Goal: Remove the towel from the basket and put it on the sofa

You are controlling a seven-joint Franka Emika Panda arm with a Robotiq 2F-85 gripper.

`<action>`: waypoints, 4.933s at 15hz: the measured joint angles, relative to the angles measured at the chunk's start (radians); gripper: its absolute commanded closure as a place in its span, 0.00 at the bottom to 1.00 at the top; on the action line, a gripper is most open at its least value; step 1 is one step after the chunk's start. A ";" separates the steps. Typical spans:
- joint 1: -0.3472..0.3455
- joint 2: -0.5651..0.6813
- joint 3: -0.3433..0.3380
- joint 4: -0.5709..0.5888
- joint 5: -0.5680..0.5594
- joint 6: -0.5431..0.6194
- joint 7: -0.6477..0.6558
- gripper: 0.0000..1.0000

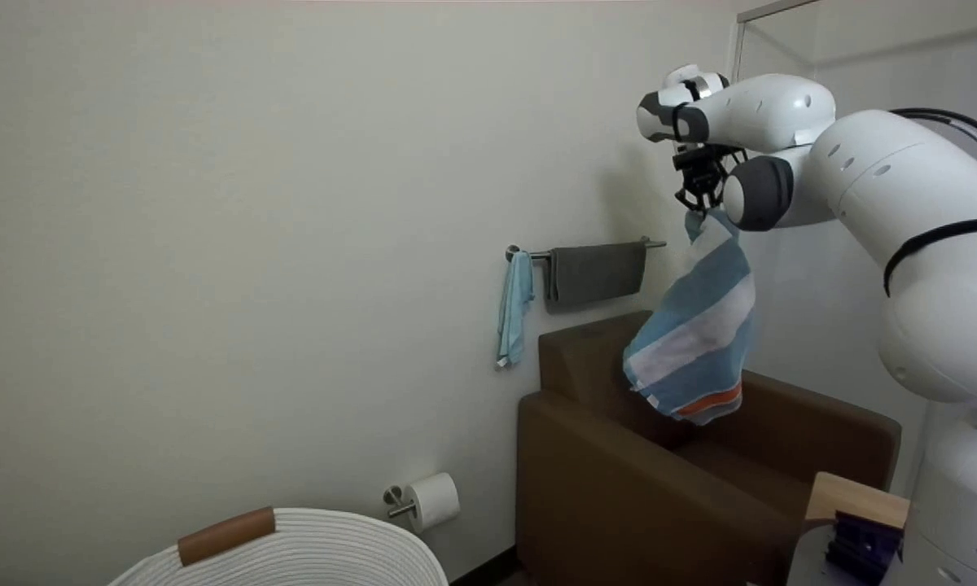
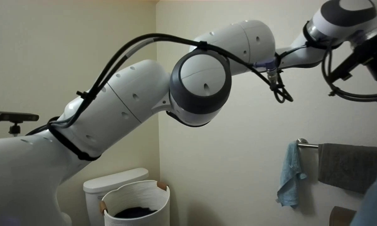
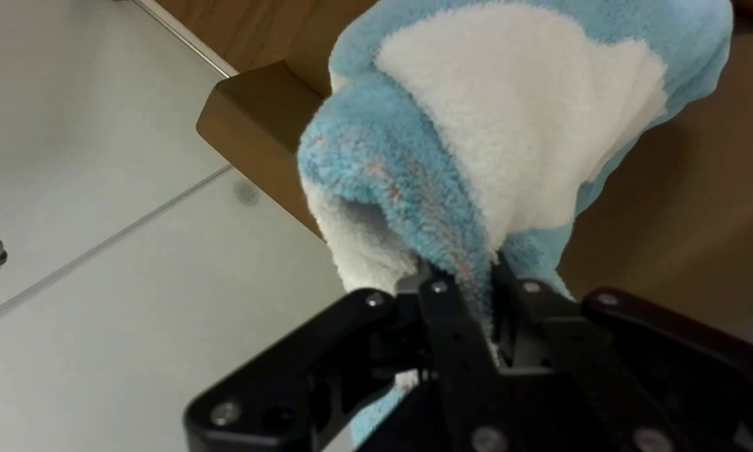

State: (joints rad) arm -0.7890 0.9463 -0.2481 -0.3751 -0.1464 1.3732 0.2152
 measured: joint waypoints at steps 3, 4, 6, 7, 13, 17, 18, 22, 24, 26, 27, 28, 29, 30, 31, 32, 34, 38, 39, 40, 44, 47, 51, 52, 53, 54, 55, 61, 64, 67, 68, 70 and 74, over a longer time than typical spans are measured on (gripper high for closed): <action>-0.082 0.070 0.023 -0.001 0.032 0.030 -0.002 0.94; -0.107 0.095 0.034 -0.001 0.044 0.031 -0.007 0.94; -0.146 0.140 0.057 -0.001 0.066 0.031 -0.018 0.94; -0.161 0.159 0.067 -0.001 0.071 0.031 -0.027 0.94; -0.192 0.250 0.076 0.000 0.072 0.032 -0.074 0.85; -0.189 0.273 0.076 0.003 0.072 0.032 -0.074 0.85; -0.189 0.273 0.076 0.004 0.072 0.032 -0.074 0.85; -0.185 0.275 0.076 0.003 0.072 0.040 -0.063 0.93; -0.179 0.286 0.078 0.004 0.072 0.088 -0.049 0.93; -0.175 0.296 0.083 0.004 0.072 0.149 -0.048 0.93; -0.173 0.301 0.085 0.004 0.072 0.179 -0.048 0.93; -0.173 0.305 0.088 0.004 0.072 0.210 -0.048 0.93; -0.173 0.309 0.092 0.004 0.072 0.230 -0.048 0.93; -0.173 0.311 0.097 0.004 0.074 0.235 -0.048 0.93; -0.173 0.312 0.103 0.003 0.077 0.234 -0.048 0.93; -0.173 0.312 0.108 0.003 0.081 0.231 -0.048 0.93; -0.173 0.312 0.113 0.003 0.085 0.218 -0.048 0.93; -0.173 0.312 0.114 0.003 0.085 0.156 -0.048 0.93; -0.173 0.312 0.115 0.003 0.085 0.144 -0.048 0.94; -0.173 0.312 0.115 0.003 0.085 0.133 -0.048 0.90; -0.173 0.311 0.108 0.004 0.084 0.059 -0.048 0.47; -0.172 0.301 0.098 0.005 0.084 0.004 -0.048 0.28; -0.172 0.290 0.093 0.005 0.084 -0.038 -0.048 0.03; -0.171 0.289 0.091 0.005 0.084 -0.043 -0.048 0.01; -0.171 0.288 0.090 0.005 0.083 -0.050 -0.048 0.00; -0.170 0.287 0.087 0.005 0.081 -0.062 -0.049 0.00; -0.168 0.285 0.083 0.005 0.077 -0.080 -0.049 0.00; -0.150 0.282 0.053 0.005 0.047 -0.154 -0.071 0.00; -0.147 0.282 0.049 0.006 0.042 -0.137 -0.072 0.00; -0.146 0.282 0.049 0.007 0.042 -0.087 -0.072 0.00; -0.146 0.282 0.048 0.007 0.041 -0.081 -0.074 0.00; -0.145 0.282 0.045 0.007 0.033 -0.082 -0.096 0.00; -0.144 0.282 0.045 0.007 0.028 -0.082 -0.101 0.00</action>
State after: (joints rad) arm -0.9332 1.2283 -0.2033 -0.3686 -0.1186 1.2916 0.1139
